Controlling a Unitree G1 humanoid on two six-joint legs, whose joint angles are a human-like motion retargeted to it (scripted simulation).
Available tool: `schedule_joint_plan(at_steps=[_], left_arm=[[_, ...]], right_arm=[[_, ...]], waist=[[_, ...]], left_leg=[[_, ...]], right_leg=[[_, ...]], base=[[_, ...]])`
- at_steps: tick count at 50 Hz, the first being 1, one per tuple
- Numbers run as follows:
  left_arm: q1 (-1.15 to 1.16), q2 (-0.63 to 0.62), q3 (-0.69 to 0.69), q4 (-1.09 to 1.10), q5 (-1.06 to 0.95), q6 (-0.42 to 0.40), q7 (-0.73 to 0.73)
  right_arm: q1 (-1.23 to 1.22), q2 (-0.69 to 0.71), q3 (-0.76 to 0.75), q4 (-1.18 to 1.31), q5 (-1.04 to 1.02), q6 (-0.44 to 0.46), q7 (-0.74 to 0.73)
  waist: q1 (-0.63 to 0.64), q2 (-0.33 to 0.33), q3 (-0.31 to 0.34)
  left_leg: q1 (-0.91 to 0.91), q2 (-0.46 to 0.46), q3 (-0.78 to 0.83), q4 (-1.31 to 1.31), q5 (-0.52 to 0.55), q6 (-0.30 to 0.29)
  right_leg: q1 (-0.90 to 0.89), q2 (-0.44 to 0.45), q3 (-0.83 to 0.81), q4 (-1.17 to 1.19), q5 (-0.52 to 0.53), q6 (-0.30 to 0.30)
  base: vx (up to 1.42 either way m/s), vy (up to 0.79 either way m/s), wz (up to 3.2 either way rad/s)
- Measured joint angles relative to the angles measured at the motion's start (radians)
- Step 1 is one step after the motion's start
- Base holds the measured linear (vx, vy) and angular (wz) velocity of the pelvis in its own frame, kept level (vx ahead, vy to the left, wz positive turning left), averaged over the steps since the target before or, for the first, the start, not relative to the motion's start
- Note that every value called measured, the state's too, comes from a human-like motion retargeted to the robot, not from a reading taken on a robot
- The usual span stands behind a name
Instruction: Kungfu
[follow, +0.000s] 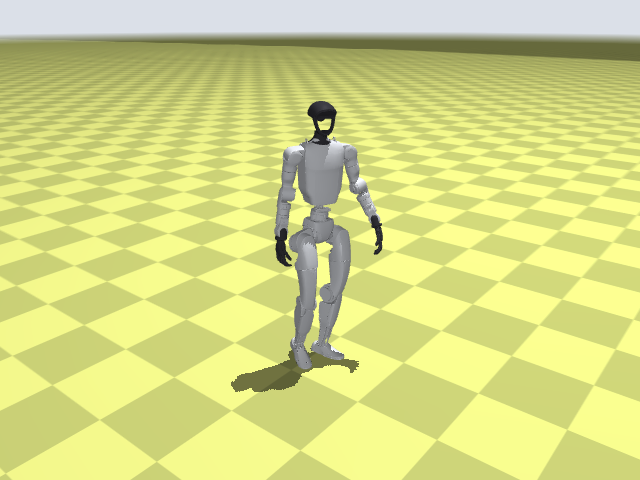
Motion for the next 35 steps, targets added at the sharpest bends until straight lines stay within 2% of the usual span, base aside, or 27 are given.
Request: schedule_joint_plan(at_steps=[5,7,10,12,14,16,17,20,22,23,25,27,28,30,32,35], left_arm=[[-0.100,0.023,-0.071,-0.067,-0.002,-0.070,0.014],[-0.125,0.011,-0.078,-0.064,0.008,-0.078,0.022],[-0.131,-0.024,-0.065,-0.040,0.020,-0.075,0.038],[-0.114,-0.046,-0.049,-0.002,0.013,-0.067,0.055],[-0.084,-0.061,-0.033,0.052,0.000,-0.051,0.068],[-0.048,-0.064,-0.017,0.123,-0.008,-0.020,0.074],[-0.030,-0.061,-0.007,0.164,-0.007,0.001,0.076],[0.051,-0.031,0.051,0.285,0.032,0.089,0.080],[0.113,-0.011,0.113,0.356,0.092,0.213,0.096],[0.143,-0.014,0.146,0.384,0.111,0.284,0.115],[0.184,-0.035,0.172,0.447,0.039,0.351,0.164],[0.234,-0.065,0.187,0.475,-0.089,0.293,0.161],[0.249,-0.071,0.177,0.475,-0.136,0.271,0.143],[0.269,-0.084,0.157,0.475,-0.220,0.258,0.105],[0.278,-0.110,0.209,0.472,-0.200,0.270,0.128],[0.291,-0.144,0.278,0.457,-0.169,0.209,0.174]], right_arm=[[0.008,0.003,-0.012,0.029,0.047,0.013,0.028],[0.011,0.008,-0.031,0.031,0.016,0.009,0.007],[0.013,0.016,-0.049,0.029,-0.033,0.011,-0.040],[0.010,0.018,-0.050,0.032,-0.044,0.013,-0.067],[0.007,0.019,-0.051,0.038,-0.046,0.017,-0.084],[0.002,0.022,-0.055,0.045,-0.039,0.027,-0.095],[0.000,0.026,-0.057,0.048,-0.031,0.032,-0.101],[0.010,0.041,-0.060,0.060,0.003,0.038,-0.116],[0.010,0.056,-0.094,0.089,-0.004,0.066,-0.091],[0.005,0.063,-0.123,0.099,-0.018,0.087,-0.064],[-0.018,0.056,-0.152,0.095,-0.036,0.128,-0.011],[-0.051,0.022,-0.116,0.064,-0.004,0.147,0.046],[-0.058,0.008,-0.103,0.049,0.011,0.147,0.065],[-0.066,-0.023,-0.088,0.008,0.038,0.144,0.114],[-0.057,-0.043,-0.101,-0.029,0.043,0.143,0.160],[-0.040,-0.059,-0.121,-0.069,0.037,0.166,0.198]], waist=[[-0.031,-0.032,0.006],[-0.043,-0.041,0.011],[-0.059,-0.058,0.034],[-0.058,-0.062,0.054],[-0.048,-0.068,0.068],[-0.048,-0.087,0.070],[-0.049,-0.095,0.068],[-0.051,-0.088,0.032],[-0.008,-0.090,-0.026],[-0.002,-0.094,-0.039],[0.002,-0.098,-0.037],[-0.048,-0.097,-0.002],[-0.067,-0.096,0.007],[-0.099,-0.089,0.016],[-0.083,-0.086,0.008],[-0.006,-0.085,-0.007]], left_leg=[[0.069,-0.040,-0.128,-0.017,-0.016,0.004],[0.093,-0.046,-0.175,-0.018,-0.025,0.001],[0.138,-0.059,-0.243,-0.011,-0.041,-0.003],[0.169,-0.050,-0.269,-0.004,-0.056,-0.013],[0.198,-0.041,-0.275,0.002,-0.069,-0.021],[0.215,-0.043,-0.279,0.017,-0.083,-0.028],[0.218,-0.038,-0.282,0.027,-0.087,-0.034],[0.211,0.009,-0.304,0.050,-0.060,-0.055],[0.174,0.048,-0.265,0.082,0.022,-0.062],[0.149,0.073,-0.253,0.112,0.074,-0.073],[0.110,0.111,-0.188,0.177,0.167,-0.123],[0.056,0.127,-0.106,0.283,0.228,-0.156],[0.036,0.134,-0.072,0.316,0.240,-0.151],[-0.008,0.159,0.020,0.381,0.210,-0.126],[-0.030,0.142,0.080,0.391,0.165,-0.128],[-0.046,0.042,0.056,0.316,0.112,-0.238]], right_leg=[[-0.075,-0.064,0.170,-0.204,0.086,-0.096],[-0.093,-0.102,0.205,-0.279,0.142,-0.099],[-0.087,-0.157,0.236,-0.397,0.185,-0.024],[-0.080,-0.167,0.294,-0.445,0.159,0.011],[-0.069,-0.167,0.336,-0.454,0.159,0.028],[-0.042,-0.177,0.335,-0.441,0.184,0.093],[-0.026,-0.178,0.323,-0.432,0.183,0.100],[0.005,-0.137,0.215,-0.425,0.089,-0.074],[-0.021,-0.122,0.196,-0.389,0.045,-0.085],[-0.025,-0.127,0.172,-0.373,0.029,-0.080],[-0.008,-0.133,0.141,-0.368,0.008,-0.084],[0.050,-0.132,0.084,-0.405,-0.001,-0.102],[0.066,-0.133,0.060,-0.416,-0.005,-0.105],[0.098,-0.132,-0.001,-0.439,-0.015,-0.106],[0.115,-0.121,-0.040,-0.455,-0.023,-0.106],[0.127,-0.082,-0.047,-0.467,-0.032,-0.109]], base=[[0.41,-0.38,1.80],[0.35,-0.38,1.76],[0.37,-0.52,1.57],[0.26,-0.45,1.11],[0.26,-0.56,0.85],[0.23,-0.63,0.97],[0.21,-0.66,0.96],[0.27,-0.79,0.77],[0.29,-0.88,0.50],[0.21,-0.76,0.85],[0.09,-0.56,0.95],[-0.07,-0.25,1.23],[-0.05,-0.29,1.34],[0.02,-0.35,1.39],[0.12,-0.34,1.00],[0.11,-0.29,0.12]])
